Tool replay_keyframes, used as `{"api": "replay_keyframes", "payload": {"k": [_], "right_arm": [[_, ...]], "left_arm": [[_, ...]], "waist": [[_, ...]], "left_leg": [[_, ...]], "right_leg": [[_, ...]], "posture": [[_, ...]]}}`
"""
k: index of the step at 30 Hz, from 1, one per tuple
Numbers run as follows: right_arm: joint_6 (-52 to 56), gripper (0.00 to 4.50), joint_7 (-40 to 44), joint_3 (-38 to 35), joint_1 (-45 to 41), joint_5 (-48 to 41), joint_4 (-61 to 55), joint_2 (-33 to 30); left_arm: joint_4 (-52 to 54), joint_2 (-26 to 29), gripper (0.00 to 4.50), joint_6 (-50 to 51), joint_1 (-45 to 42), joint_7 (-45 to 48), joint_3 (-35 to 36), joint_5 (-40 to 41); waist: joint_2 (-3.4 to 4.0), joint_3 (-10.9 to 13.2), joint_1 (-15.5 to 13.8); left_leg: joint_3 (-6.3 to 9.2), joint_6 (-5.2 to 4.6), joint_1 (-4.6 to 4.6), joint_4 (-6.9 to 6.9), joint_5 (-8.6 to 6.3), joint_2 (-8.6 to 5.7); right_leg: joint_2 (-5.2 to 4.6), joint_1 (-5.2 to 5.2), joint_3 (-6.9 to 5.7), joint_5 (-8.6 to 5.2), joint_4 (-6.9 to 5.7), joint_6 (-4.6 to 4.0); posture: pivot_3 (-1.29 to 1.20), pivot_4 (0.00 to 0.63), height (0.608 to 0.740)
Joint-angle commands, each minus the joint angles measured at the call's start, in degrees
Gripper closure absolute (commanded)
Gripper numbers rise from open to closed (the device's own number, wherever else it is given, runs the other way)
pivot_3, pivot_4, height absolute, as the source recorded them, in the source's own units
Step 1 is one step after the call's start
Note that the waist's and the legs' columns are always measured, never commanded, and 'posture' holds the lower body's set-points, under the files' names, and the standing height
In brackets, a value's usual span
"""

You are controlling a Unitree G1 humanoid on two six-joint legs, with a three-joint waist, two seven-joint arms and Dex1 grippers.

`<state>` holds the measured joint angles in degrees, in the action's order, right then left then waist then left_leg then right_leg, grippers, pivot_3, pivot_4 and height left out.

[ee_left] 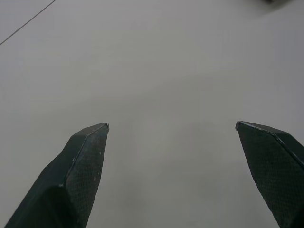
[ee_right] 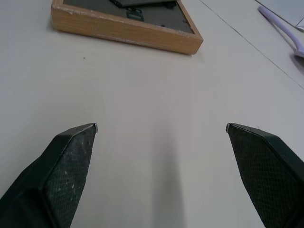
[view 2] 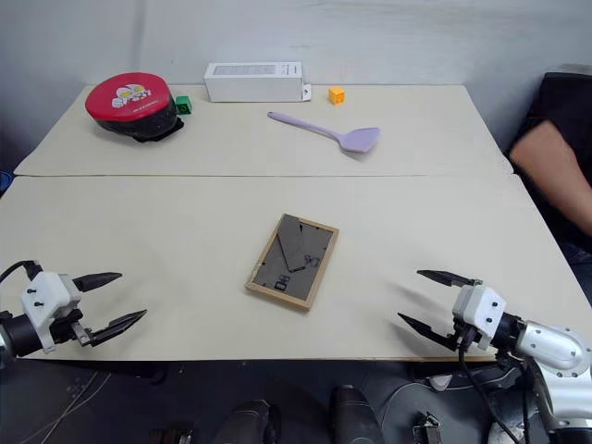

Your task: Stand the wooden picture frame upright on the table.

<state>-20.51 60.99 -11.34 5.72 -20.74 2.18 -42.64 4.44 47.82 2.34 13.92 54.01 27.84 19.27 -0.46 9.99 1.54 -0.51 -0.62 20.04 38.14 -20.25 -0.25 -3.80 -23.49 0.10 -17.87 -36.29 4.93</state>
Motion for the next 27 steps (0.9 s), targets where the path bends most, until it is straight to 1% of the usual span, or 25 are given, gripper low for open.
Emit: {"api": "replay_keyframes", "payload": {"k": [1,4,6,7,8,10,12,13,15,17,18,22,23,27], "right_arm": [[0.7,0.02,0.3,0.9,0.2,-0.7,-2.5,0.6],[3.9,0.02,-0.7,2.0,0.5,-1.9,-5.7,1.1],[8.4,0.02,-4.0,3.3,-0.3,-2.1,-10.3,2.4],[10.4,0.02,-4.9,3.8,-0.6,-2.3,-12.0,2.9],[11.7,0.19,-5.9,4.6,-1.4,-1.1,-13.1,3.2],[15.3,0.64,-8.1,6.7,-4.2,1.8,-13.2,3.4],[14.7,1.29,-8.8,9.5,-7.5,5.7,-10.4,3.9],[14.2,1.58,-9.6,10.8,-9.4,8.0,-8.5,4.4],[13.6,2.33,-11.4,12.6,-12.9,11.0,-5.5,5.6],[13.4,2.81,-12.5,14.4,-16.3,13.1,-3.1,7.2],[12.6,3.14,-13.5,15.1,-17.8,14.2,-2.0,8.2],[9.7,4.48,-15.3,17.8,-20.5,18.0,1.4,11.0],[9.7,4.50,-15.7,18.4,-21.1,18.5,2.1,11.7],[10.2,4.50,-17.5,19.3,-24.3,20.3,3.8,13.8]], "left_arm": [[1.1,0.4,0.00,-1.0,-1.0,0.0,0.3,0.0],[3.9,0.6,0.00,3.5,-3.2,0.2,-1.0,2.8],[7.7,0.1,0.00,9.6,-7.7,-2.0,-5.0,4.4],[8.6,-0.2,0.00,11.6,-10.2,-3.5,-7.3,3.4],[9.1,-0.9,0.18,12.8,-13.0,-4.5,-10.1,2.3],[7.2,-3.2,0.59,15.5,-20.3,-7.4,-16.5,-1.1],[3.7,-6.7,1.19,17.6,-27.2,-9.9,-23.0,-4.5],[1.7,-8.4,1.45,17.1,-29.9,-10.0,-25.4,-5.9],[-2.7,-10.6,2.08,15.3,-33.8,-10.8,-28.9,-9.1],[-8.1,-11.7,2.53,11.8,-37.6,-11.2,-32.1,-12.9],[-11.2,-12.4,2.84,10.3,-39.7,-11.5,-33.2,-14.2],[-17.1,-15.5,4.06,9.2,-43.9,-9.1,-35.2,-14.1],[-18.0,-15.9,4.30,8.7,-44.4,-8.9,-36.1,-15.0],[-17.5,-18.0,4.30,8.2,-44.8,-7.3,-37.4,-14.9]], "waist": [[0.01,0.0,0.0],[0.00,0.0,-0.1],[0.00,0.0,-0.3],[0.00,0.0,-0.6],[-0.01,0.0,-0.7],[0.04,0.0,-1.1],[0.04,0.0,-1.4],[0.04,0.0,-1.4],[0.02,0.0,-1.4],[-0.01,0.0,-1.2],[-0.02,0.0,-1.1],[-0.02,0.0,-1.3],[-0.02,0.0,-1.3],[-0.02,0.0,-1.4]], "left_leg": [[0.02,0.01,0.01,-0.01,0.01,0.00],[0.02,0.02,0.04,0.01,0.01,0.00],[0.03,0.02,0.06,0.04,0.02,-0.01],[0.07,0.03,0.07,0.05,0.03,-0.01],[0.12,0.05,0.08,0.09,0.05,-0.02],[0.13,0.21,0.07,0.12,0.14,-0.07],[0.11,0.23,0.08,0.13,0.16,-0.10],[0.09,0.29,0.10,0.16,0.20,-0.12],[0.06,0.36,0.20,0.30,0.24,-0.10],[-0.04,0.38,0.22,0.35,0.25,-0.06],[-0.11,0.38,0.28,0.41,0.25,-0.04],[-0.11,0.39,0.36,0.60,0.25,-0.01],[-0.11,0.37,0.38,0.66,0.24,-0.01],[-0.08,0.30,0.48,0.87,0.19,-0.02]], "right_leg": [[0.00,-0.01,-0.01,0.00,0.01,0.00],[0.00,-0.02,-0.02,0.00,0.04,0.00],[-0.04,0.00,-0.05,0.00,0.02,0.00],[-0.06,0.01,-0.08,0.00,0.00,0.00],[-0.08,0.01,-0.13,0.01,-0.02,0.01],[-0.09,0.00,-0.12,0.01,-0.12,0.01],[-0.09,-0.02,-0.12,0.01,-0.13,0.02],[-0.05,-0.04,-0.13,0.02,-0.15,0.03],[0.07,-0.12,-0.11,0.03,-0.22,0.05],[0.19,-0.16,-0.03,0.03,-0.37,0.06],[0.23,-0.25,0.01,0.03,-0.44,0.06],[0.26,-0.34,0.01,0.03,-0.59,0.06],[0.25,-0.33,0.02,0.03,-0.59,0.06],[0.20,-0.32,0.00,0.05,-0.61,0.10]], "posture": [[0.00,0.150,0.740],[0.00,0.150,0.740],[0.00,0.150,0.740],[0.00,0.150,0.740],[0.00,0.150,0.740],[0.00,0.150,0.740],[0.00,0.150,0.740],[0.00,0.150,0.740],[0.00,0.150,0.740],[0.00,0.150,0.740],[0.00,0.150,0.740],[0.00,0.150,0.740],[0.00,0.150,0.740],[0.00,0.150,0.740]]}}
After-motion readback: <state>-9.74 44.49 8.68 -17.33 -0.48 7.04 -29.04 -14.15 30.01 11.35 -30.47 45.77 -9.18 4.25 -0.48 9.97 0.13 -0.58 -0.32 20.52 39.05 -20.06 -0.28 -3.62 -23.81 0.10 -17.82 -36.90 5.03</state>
